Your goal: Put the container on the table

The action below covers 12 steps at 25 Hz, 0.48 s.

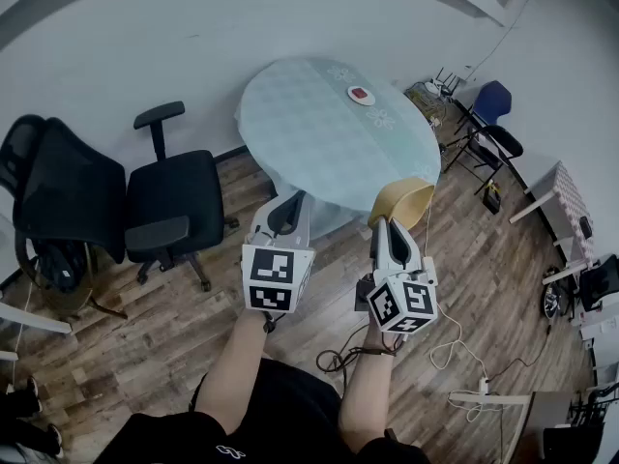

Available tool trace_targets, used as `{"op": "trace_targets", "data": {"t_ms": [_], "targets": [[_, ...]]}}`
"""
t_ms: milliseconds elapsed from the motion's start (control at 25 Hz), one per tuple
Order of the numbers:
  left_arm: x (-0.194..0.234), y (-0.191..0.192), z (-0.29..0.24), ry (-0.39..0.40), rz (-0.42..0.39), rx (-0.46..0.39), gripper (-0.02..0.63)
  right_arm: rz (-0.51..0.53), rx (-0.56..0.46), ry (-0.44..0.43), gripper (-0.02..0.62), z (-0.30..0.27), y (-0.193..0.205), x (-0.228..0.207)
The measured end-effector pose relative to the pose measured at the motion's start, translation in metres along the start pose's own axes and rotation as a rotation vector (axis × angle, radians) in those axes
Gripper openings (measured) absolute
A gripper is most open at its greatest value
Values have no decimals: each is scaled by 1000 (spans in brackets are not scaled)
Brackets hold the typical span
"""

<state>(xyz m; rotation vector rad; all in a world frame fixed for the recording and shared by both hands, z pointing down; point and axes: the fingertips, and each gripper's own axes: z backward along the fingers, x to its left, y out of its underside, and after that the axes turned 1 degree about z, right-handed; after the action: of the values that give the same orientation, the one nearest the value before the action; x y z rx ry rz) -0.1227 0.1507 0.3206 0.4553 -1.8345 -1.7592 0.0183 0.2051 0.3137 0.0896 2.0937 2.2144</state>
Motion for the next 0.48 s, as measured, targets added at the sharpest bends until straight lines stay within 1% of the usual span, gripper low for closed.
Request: {"op": "trace_targets", "data": {"t_ms": [200, 320, 480], "targets": [[-8, 7, -3, 51, -17, 8, 2, -13, 0, 6, 26, -1, 8, 5], [-10, 12, -7, 75, -7, 14, 2, -40, -12, 24, 26, 2, 10, 2], [-11, 20, -12, 90, 10, 27, 2, -33, 4, 58, 26, 8, 15, -8]]}}
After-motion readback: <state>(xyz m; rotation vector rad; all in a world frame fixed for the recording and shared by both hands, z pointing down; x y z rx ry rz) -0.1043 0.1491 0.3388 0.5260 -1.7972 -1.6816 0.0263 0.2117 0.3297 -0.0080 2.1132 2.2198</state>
